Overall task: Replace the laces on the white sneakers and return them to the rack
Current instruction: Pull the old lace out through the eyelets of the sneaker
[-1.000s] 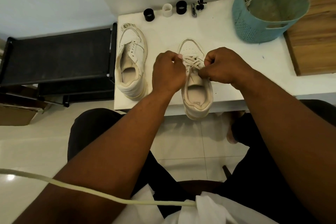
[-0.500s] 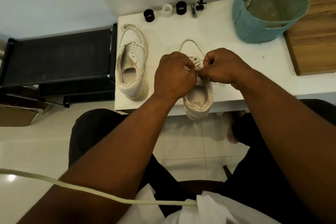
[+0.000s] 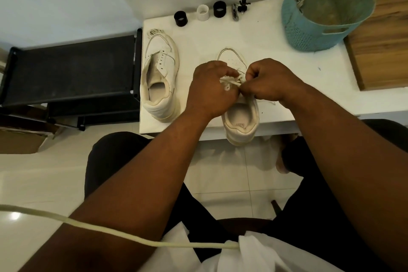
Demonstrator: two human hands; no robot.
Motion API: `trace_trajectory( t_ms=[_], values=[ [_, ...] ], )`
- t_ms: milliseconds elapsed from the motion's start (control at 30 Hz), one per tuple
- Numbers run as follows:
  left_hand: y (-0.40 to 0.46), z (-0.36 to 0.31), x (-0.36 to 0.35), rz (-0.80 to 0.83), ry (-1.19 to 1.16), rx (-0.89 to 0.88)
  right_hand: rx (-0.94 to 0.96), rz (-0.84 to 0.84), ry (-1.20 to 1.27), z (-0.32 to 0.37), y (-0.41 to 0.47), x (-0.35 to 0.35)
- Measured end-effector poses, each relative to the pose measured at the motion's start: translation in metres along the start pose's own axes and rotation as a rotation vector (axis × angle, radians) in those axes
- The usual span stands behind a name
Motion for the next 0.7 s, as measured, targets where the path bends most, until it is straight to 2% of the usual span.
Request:
trace_trajectory(
  t_ms=[67, 200, 267, 433, 500, 567, 700],
  values=[
    [-0.002, 0.004, -0.002, -0.029, 0.048, 0.038, 0.008, 0.005, 0.002, 0.001, -0.001, 0.000],
    [-0.004, 0.001, -0.001, -0.092, 0.148, 0.006, 0.005, 0.015, -0.004, 0.002, -0.001, -0.001],
    [-0.004, 0.003, 0.004, -0.144, 0.028, 0.077, -0.020, 0.008, 0.020, 0.000, -0.001, 0.002],
    [-0.002, 0.048, 0.032, -0.451, -0.462, 0.481, -0.076, 0.067, 0.122, -0.005, -0.005, 0.005],
    [-0.003, 0.057, 0.031, -0.417, -0.469, 0.562, -0.080, 0.088, 0.142, -0.006, -0.006, 0.003],
    [-0.002, 0.052, 0.024, -0.304, -0.424, 0.518, -0.070, 0.090, 0.133, -0.005, -0.006, 0.004],
    [0.000, 0.011, 0.009, -0.017, -0.096, 0.155, -0.043, 0.028, 0.078, -0.008, -0.011, 0.001]
  ],
)
Point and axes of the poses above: each hand's wrist, its own y-axis towards the middle knuckle, its own x-axis out of the back of the hand, z = x × y, the point moved 8 cm from there along y, towards the middle knuckle, and after that the axes turned 10 degrees about -y, right-handed, at the moved point
